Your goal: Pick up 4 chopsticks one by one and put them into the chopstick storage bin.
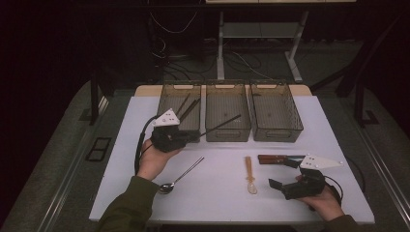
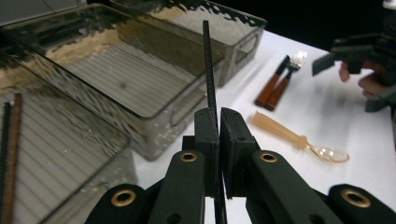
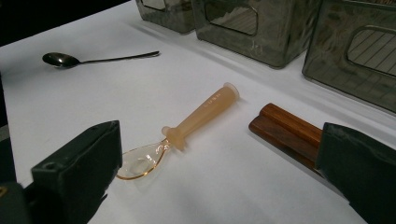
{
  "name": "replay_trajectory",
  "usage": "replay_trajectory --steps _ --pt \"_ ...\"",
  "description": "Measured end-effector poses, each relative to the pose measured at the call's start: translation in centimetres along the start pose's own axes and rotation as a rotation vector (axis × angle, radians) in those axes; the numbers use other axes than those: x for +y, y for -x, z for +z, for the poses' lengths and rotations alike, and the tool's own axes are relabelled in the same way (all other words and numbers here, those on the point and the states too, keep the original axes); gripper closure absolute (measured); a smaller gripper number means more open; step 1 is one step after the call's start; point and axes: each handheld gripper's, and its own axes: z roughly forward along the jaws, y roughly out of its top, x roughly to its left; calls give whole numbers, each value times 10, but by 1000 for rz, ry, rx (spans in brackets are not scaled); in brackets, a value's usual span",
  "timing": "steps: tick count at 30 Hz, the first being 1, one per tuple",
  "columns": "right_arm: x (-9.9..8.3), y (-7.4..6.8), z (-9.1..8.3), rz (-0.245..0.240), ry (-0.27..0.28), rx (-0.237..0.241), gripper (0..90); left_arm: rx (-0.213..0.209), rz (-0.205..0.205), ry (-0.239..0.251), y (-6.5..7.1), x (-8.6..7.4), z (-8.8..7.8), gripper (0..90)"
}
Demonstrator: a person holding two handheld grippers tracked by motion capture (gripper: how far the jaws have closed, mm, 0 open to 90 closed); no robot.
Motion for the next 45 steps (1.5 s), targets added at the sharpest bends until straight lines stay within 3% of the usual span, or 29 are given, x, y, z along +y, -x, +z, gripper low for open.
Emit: replay_trajectory --steps 10,20,28,36,40,45 --pt "0 0 -1 -3 4 0 7 104 -41 19 -31 17 -6 860" --pt "0 -1 -1 3 7 -1 8 271 -128 -9 -68 16 -6 860" --pt "0 0 -2 3 9 -4 8 383 -186 -83 -93 6 0 860" --pt "-1 0 -3 4 10 -3 8 459 -258 -172 -114 -1 12 860" --pt "0 0 -3 4 13 0 7 471 -265 -207 -117 1 21 860" --pt "0 0 -3 2 11 0 8 490 -240 -265 -117 4 32 860"
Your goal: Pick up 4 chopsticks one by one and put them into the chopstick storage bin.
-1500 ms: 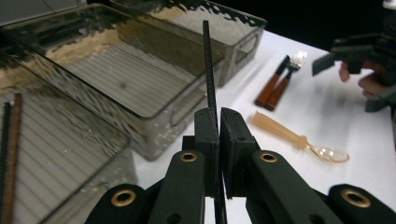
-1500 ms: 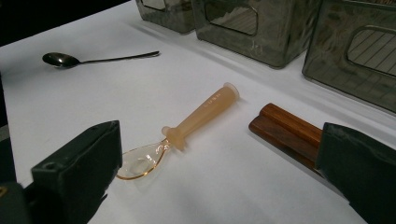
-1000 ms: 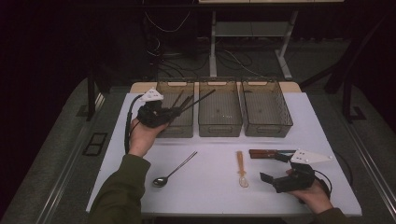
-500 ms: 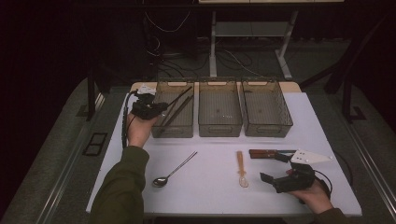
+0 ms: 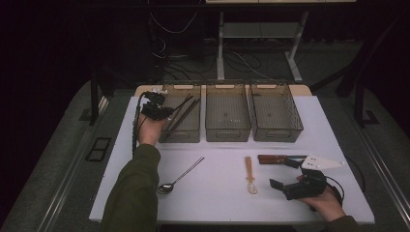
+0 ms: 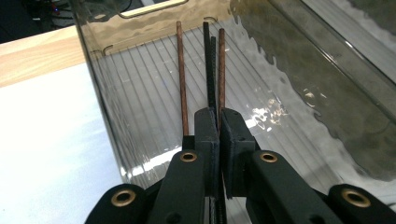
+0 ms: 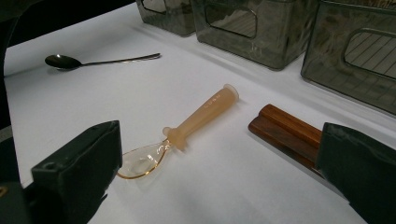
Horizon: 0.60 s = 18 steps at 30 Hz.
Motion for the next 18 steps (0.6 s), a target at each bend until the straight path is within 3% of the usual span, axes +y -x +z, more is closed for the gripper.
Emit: replay_trajectory --steps 9,15,17,18 --pt "0 0 -1 3 3 1 8 5 10 -36 2 0 7 859" --pt "0 0 -1 1 3 2 8 -4 -9 -44 1 -1 9 857" --pt "0 0 -1 3 3 2 8 3 -13 -36 0 -1 9 843" --pt "0 0 -1 2 3 2 8 5 -19 -30 0 -1 9 784"
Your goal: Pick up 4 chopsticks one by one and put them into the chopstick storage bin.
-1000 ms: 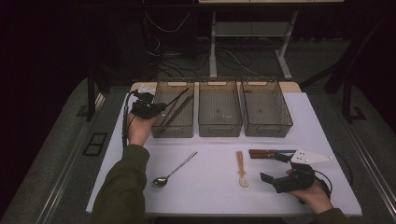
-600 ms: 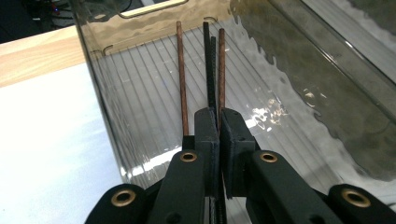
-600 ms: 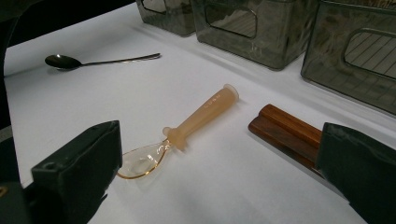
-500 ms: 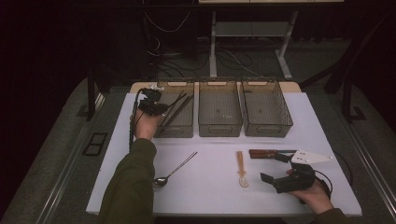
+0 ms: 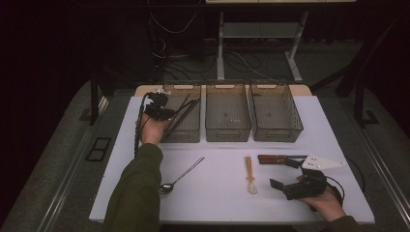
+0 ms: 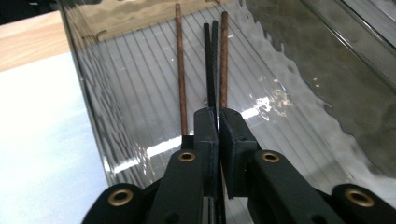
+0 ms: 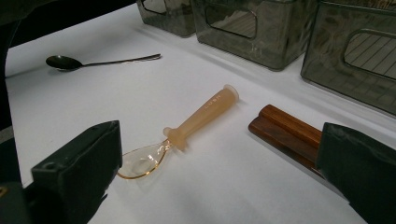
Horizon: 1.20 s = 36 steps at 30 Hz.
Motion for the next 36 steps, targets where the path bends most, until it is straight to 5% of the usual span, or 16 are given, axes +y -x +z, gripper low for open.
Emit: replay_trajectory --steps 4,17,36 --pt "0 0 0 0 0 -1 8 -7 -1 23 -1 0 -2 680" --pt "0 0 0 -2 -1 0 7 -152 65 152 8 -10 -18 511" --pt "-1 -1 1 3 -6 -6 7 -344 197 261 45 -51 -64 300"
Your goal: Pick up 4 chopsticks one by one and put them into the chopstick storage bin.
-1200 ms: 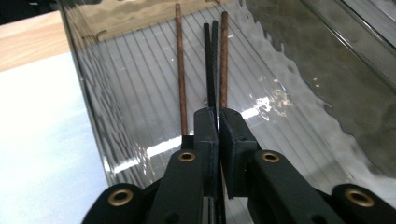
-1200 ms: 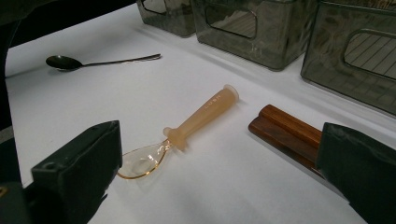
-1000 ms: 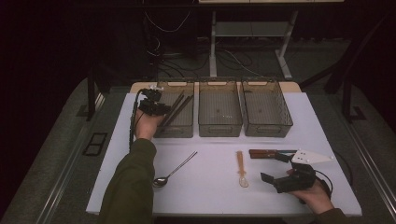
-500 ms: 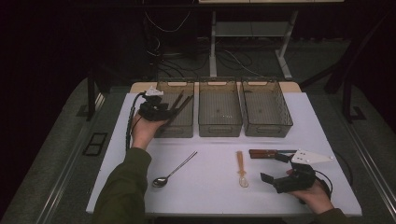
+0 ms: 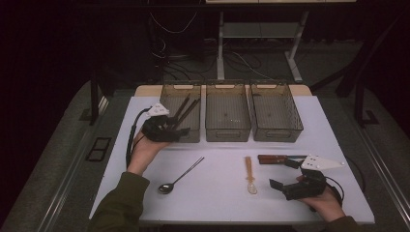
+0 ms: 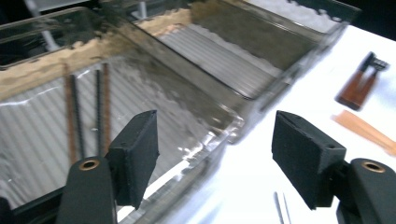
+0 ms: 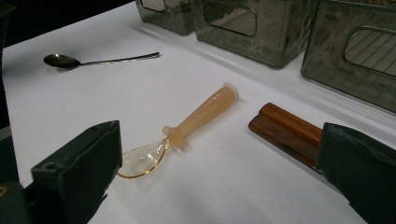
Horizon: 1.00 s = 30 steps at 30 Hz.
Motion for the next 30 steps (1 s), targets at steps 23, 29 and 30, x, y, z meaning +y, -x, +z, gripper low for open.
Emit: replay_trajectory --steps 23,29,30 --pt "0 -1 -2 -1 6 0 7 -103 70 52 51 -50 -26 152" --pt "0 -1 -2 -3 6 0 8 -103 83 45 57 -64 -32 135" --pt "0 -1 -2 -2 6 0 8 -102 83 41 57 -67 -33 132"
